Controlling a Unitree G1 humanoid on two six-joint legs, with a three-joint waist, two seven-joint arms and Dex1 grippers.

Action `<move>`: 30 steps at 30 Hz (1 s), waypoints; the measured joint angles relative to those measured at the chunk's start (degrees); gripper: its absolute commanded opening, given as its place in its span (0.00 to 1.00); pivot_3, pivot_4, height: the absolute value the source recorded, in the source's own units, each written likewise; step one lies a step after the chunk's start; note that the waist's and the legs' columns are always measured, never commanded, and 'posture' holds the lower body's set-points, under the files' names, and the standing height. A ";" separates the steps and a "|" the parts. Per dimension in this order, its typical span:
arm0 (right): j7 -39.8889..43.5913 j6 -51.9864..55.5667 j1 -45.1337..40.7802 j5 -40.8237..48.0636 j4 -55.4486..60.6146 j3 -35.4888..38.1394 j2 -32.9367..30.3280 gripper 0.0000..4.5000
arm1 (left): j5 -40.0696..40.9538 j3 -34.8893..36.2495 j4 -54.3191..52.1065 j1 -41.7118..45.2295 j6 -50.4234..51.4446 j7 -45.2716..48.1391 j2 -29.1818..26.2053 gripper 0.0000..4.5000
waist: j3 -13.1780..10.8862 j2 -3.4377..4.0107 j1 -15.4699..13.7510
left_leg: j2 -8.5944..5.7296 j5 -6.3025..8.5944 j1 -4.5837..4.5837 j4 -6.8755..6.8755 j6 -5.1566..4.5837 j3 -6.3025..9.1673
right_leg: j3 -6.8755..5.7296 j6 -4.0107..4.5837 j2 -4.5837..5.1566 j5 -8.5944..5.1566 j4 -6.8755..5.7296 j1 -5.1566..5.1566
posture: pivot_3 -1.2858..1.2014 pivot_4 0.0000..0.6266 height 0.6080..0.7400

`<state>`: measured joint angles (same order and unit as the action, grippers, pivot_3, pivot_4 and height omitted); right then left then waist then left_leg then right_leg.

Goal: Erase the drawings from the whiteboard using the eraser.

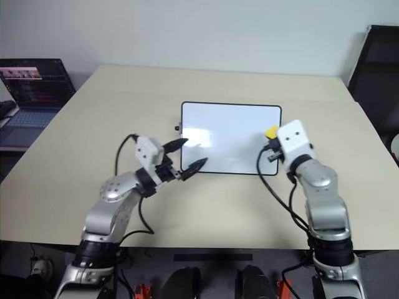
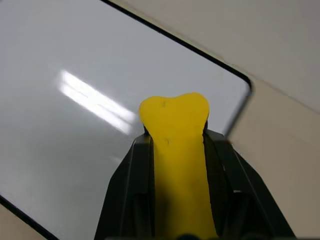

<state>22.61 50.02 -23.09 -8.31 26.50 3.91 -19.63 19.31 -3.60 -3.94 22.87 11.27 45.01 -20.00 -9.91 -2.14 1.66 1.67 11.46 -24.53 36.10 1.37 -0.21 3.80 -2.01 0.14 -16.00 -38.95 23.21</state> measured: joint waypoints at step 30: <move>-8.02 22.95 6.15 9.66 -1.85 14.89 4.58 0.22 | -6.77 -12.84 21.59 8.37 -18.38 20.72 5.35 1.00 | 0.00 0.05 0.33 | -0.07 0.00 0.01 -0.02 -0.01 -0.02 | 0.12 -0.09 -0.25 -0.08 0.00 0.04 | 0.52 0.24 1.00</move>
<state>14.59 72.97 -16.94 1.36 24.64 18.80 -15.06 12.54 -16.44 17.65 31.23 -7.11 65.73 -14.65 -9.90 -2.10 1.99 1.60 11.46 -24.52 36.08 1.36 -0.22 3.92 -2.10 -0.10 -16.08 -38.95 23.25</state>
